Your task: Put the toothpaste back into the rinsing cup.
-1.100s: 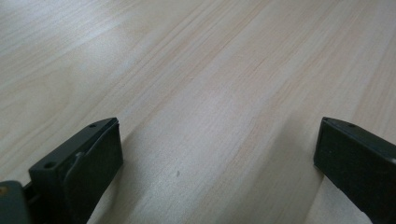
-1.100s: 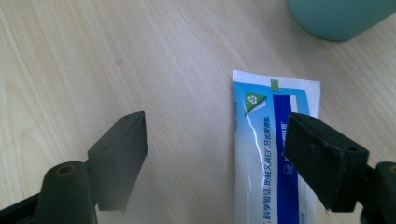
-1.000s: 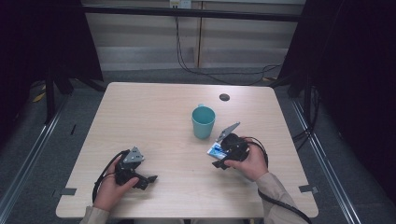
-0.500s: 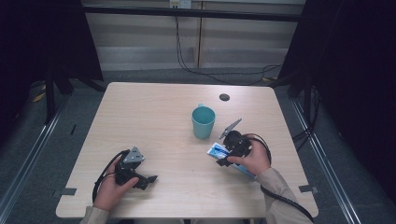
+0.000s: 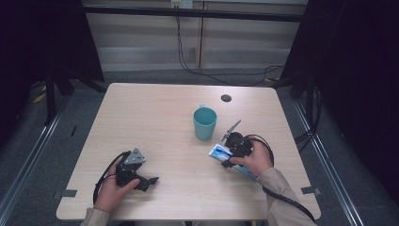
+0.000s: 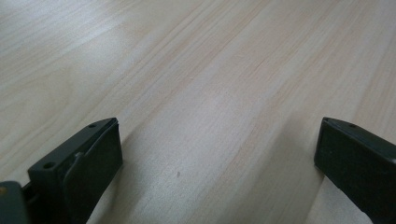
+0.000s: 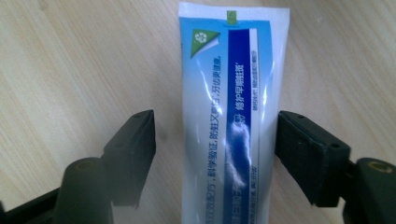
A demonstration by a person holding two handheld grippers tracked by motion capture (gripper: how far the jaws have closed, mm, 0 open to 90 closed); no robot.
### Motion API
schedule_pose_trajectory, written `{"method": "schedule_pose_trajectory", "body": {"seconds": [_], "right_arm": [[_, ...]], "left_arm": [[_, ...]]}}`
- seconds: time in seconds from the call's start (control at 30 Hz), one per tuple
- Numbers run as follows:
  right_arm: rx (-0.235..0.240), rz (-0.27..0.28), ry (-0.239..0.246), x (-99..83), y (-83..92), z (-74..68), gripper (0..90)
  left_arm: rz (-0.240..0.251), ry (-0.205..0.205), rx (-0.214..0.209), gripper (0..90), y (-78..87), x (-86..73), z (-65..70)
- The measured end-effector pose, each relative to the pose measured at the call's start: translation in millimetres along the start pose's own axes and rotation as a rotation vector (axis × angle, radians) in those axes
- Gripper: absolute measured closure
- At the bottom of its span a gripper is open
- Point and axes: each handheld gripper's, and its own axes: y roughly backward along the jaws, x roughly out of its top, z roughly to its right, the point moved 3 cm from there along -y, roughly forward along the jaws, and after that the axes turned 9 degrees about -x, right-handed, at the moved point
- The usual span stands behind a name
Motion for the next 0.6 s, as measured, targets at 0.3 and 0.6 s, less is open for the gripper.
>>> {"method": "schedule_pose_trajectory", "body": {"seconds": [0.3, 0.6], "right_arm": [[-0.024, -0.023, 0.015, -2.2, 1.5, 7.6, 35.4], [-0.014, -0.03, 0.01, -2.9, 1.1, 8.1, 40.2]], "left_arm": [[0.011, 0.008, -0.001, 0.5, -0.8, 0.1, 0.4], [-0.001, -0.002, 0.001, 0.4, -0.1, 0.2, -0.3]]}}
